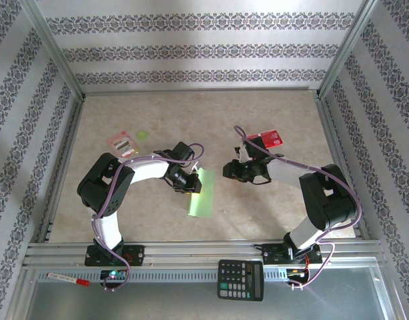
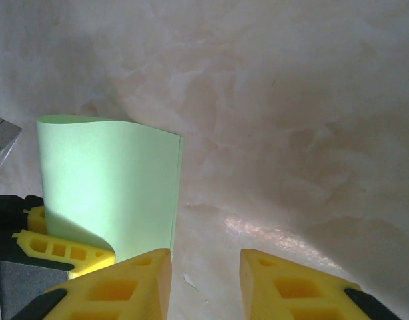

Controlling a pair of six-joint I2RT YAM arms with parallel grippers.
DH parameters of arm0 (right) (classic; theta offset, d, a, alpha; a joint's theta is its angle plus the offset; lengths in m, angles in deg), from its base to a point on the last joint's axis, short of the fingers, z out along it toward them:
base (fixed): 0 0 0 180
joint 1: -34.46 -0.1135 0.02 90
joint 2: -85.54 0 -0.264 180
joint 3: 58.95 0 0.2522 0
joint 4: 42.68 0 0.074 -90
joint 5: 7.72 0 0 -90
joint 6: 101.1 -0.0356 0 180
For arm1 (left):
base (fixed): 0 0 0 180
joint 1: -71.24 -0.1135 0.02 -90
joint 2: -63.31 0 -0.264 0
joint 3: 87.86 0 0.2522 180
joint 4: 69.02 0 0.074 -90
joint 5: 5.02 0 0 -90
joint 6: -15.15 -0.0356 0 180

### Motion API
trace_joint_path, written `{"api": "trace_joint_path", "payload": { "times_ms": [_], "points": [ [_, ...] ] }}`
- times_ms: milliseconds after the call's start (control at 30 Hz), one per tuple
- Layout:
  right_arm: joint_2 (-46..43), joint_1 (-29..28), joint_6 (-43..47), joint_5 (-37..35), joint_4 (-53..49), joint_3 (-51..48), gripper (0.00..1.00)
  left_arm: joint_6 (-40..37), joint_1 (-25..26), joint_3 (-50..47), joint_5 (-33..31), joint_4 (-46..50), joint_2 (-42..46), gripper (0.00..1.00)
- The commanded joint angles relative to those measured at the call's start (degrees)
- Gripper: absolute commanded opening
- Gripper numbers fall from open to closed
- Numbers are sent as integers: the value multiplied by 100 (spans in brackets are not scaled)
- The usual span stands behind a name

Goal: Fold a paper plane with a square sheet of paper (pick it up from the middle)
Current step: Hold the square sheet of paper at the bottom-center of the table.

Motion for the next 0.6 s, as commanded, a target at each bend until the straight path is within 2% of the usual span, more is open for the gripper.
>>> {"api": "trace_joint_path", "payload": {
  "times_ms": [0,433,567],
  "points": [
    [-171,-33,64,-51,9,-67,32,-80,-44,-189,-686,512,-388,18],
    [-130,-289,-94,-57,105,-87,32,-69,-47,-242,-704,477,-402,18],
    [-113,-450,-442,142,488,-218,28,-71,-47,-259,-704,455,-407,18]
  ]
}}
